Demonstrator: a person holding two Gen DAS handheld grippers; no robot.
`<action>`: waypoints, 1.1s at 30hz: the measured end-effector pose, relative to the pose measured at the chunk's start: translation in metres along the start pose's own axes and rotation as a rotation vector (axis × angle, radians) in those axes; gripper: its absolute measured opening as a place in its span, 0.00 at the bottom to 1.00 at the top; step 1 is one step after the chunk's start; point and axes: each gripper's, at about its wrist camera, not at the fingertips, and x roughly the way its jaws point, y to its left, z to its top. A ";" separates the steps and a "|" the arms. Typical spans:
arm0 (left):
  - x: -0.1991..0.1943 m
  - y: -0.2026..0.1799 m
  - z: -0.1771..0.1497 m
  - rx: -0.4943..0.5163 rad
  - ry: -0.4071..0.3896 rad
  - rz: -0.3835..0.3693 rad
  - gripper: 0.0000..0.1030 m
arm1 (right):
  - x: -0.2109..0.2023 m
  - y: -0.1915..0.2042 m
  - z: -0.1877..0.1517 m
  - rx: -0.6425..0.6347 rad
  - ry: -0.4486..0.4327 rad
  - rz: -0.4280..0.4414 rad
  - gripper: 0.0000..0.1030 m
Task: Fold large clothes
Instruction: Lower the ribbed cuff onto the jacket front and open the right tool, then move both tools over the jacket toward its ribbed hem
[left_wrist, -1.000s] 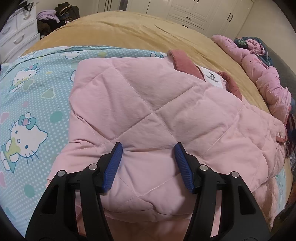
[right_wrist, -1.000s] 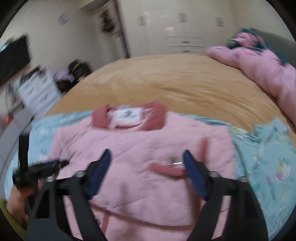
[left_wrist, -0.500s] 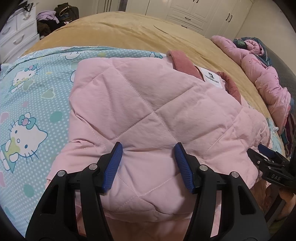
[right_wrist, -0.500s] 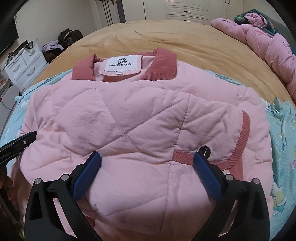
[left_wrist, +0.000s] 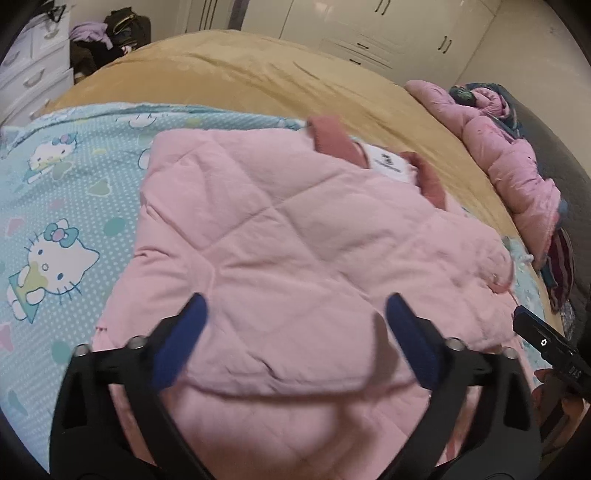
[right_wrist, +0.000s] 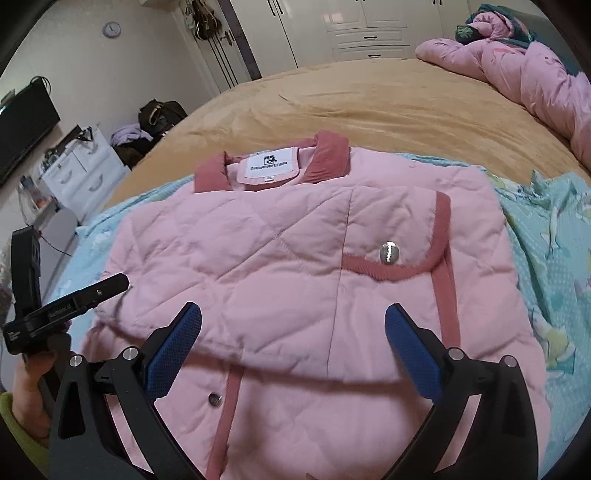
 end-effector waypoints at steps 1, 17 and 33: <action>-0.003 -0.002 -0.001 0.000 -0.002 -0.005 0.91 | -0.004 0.000 -0.001 0.003 -0.002 0.005 0.96; -0.067 -0.035 -0.018 0.033 -0.084 -0.032 0.91 | -0.084 -0.009 -0.001 0.053 -0.118 0.071 0.96; -0.132 -0.056 -0.036 0.083 -0.168 -0.034 0.91 | -0.146 -0.001 -0.013 0.040 -0.207 0.086 0.96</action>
